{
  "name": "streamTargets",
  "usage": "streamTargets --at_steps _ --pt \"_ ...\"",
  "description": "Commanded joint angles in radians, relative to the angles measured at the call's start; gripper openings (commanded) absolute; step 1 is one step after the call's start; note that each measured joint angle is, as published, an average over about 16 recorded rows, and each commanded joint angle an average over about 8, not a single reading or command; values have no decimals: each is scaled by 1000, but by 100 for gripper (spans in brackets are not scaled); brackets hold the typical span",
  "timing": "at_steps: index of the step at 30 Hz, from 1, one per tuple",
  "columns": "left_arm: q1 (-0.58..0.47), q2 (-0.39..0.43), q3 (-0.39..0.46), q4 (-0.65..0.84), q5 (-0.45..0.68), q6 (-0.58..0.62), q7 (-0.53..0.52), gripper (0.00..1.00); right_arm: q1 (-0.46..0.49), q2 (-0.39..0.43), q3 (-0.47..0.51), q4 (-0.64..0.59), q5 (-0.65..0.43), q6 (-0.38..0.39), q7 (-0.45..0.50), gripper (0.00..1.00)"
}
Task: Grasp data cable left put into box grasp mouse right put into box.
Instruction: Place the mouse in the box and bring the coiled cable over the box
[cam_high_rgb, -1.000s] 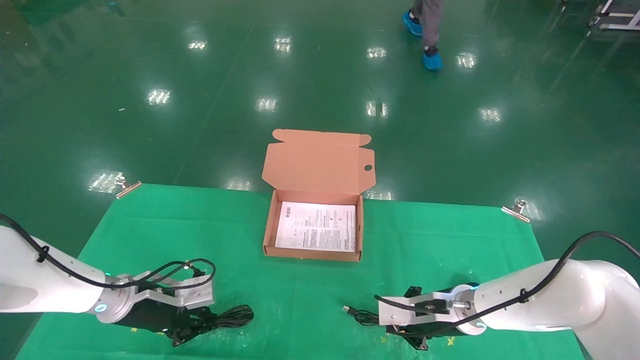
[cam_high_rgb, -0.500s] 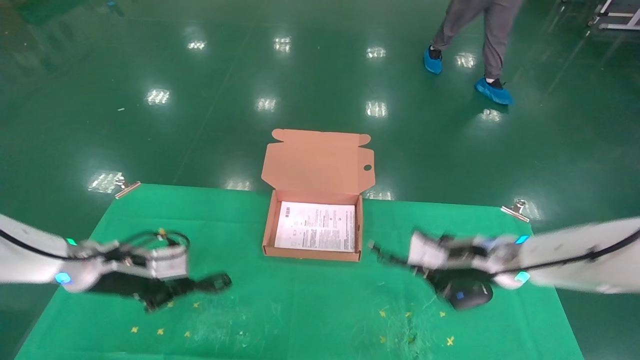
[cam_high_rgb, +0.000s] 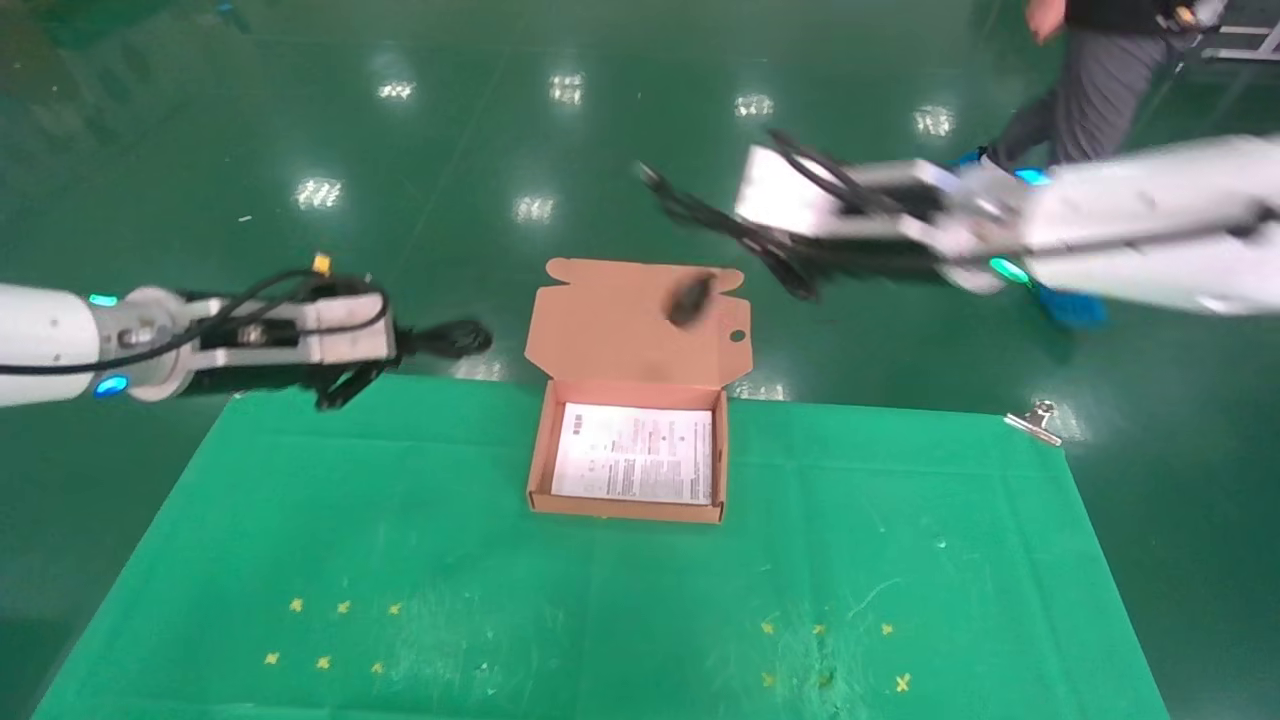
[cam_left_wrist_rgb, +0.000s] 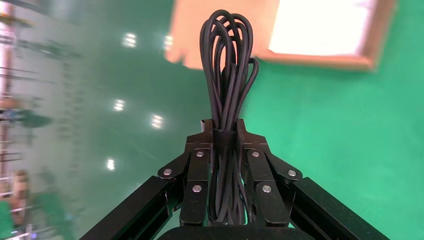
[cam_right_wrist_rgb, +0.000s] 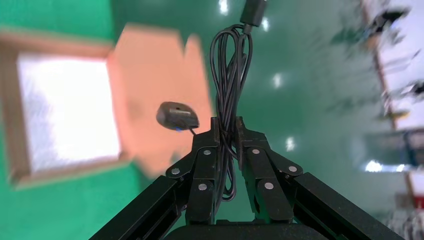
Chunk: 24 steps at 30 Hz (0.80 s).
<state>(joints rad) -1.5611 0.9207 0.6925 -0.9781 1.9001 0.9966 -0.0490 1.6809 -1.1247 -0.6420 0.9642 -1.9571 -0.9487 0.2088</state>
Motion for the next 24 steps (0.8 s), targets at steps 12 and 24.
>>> streamTargets --at_steps 12,24 --pt "-42 30 -18 -67 72 -92 -79 0 172 -208 24 -288 114 64 -231 0" --pt "-35 -13 -9 -82 149 -88 -131 0 148 -235 -59 -299 144 94 -240 0"
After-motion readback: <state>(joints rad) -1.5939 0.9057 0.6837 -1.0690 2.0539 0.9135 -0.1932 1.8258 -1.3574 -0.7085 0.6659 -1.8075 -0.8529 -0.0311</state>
